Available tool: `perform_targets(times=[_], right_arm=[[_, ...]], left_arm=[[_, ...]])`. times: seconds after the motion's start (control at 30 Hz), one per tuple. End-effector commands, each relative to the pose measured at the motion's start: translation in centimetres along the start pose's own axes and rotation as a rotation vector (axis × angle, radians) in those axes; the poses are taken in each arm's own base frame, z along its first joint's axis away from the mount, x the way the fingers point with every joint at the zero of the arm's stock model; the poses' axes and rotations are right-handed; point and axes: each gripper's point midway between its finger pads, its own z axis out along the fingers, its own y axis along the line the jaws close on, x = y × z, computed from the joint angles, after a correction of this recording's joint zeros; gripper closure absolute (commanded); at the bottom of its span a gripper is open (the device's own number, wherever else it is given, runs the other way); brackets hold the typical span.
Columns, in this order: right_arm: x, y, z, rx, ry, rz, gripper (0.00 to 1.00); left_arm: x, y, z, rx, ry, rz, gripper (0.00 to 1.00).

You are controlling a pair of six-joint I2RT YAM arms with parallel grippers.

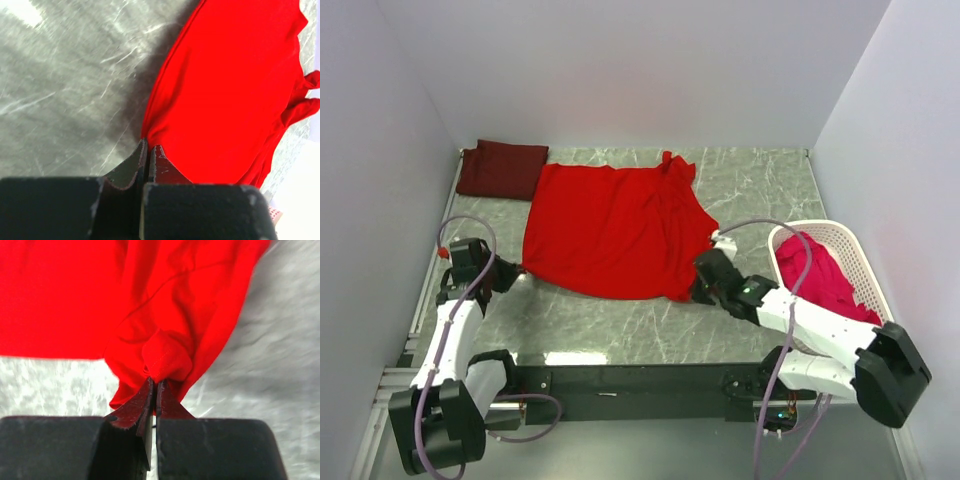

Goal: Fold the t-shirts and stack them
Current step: Fold the tshirt

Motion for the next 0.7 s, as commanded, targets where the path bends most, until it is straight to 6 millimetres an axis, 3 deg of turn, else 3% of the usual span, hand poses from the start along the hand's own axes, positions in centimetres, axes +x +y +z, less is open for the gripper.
perform_targets(times=[0.0,0.13,0.17,0.23,0.27,0.3,0.4,0.47,0.53,0.57,0.67], right_arm=[[1.7,0.5,0.6,0.036,0.001,0.044,1.00],[3.6,1.1,1.7,0.079,0.065,-0.023,0.99],[3.6,0.9,1.8,0.104,0.065,-0.032,0.78],[2.5,0.4,1.2,0.154,0.038,-0.037,0.51],[1.0,-0.2,0.8,0.190,-0.020,-0.032,0.35],[-0.6,0.1,-0.2,0.192,-0.054,-0.017,0.32],[-5.2,-1.3,-0.8,0.250,-0.125,0.089,0.30],[-8.0,-3.9,-0.2,0.310,-0.168,0.184,0.30],[-9.8,-4.8,1.3,0.315,-0.189,0.245,0.31],[-11.1,-6.3,2.6,0.363,-0.181,0.288,0.34],[-13.2,-7.8,4.7,0.422,-0.160,0.325,0.42]], left_arm=[[-0.1,0.5,-0.5,-0.008,-0.024,-0.031,0.99],[0.5,1.6,-0.1,-0.035,-0.013,-0.014,0.99],[0.6,1.7,-0.1,-0.034,-0.008,-0.010,0.99],[0.9,1.9,0.2,-0.033,0.004,-0.009,0.99],[1.0,1.8,0.2,-0.031,0.007,-0.005,0.99],[1.0,1.8,0.2,-0.028,0.008,-0.005,0.99],[0.7,1.3,0.0,-0.019,0.003,0.003,0.99],[0.3,0.8,-0.2,-0.016,-0.003,0.018,0.99],[0.1,0.8,-0.2,-0.023,-0.002,0.033,0.99],[-0.1,0.5,-0.2,-0.018,-0.003,0.039,0.99],[-0.1,0.3,-0.2,-0.018,0.008,0.054,0.99]])
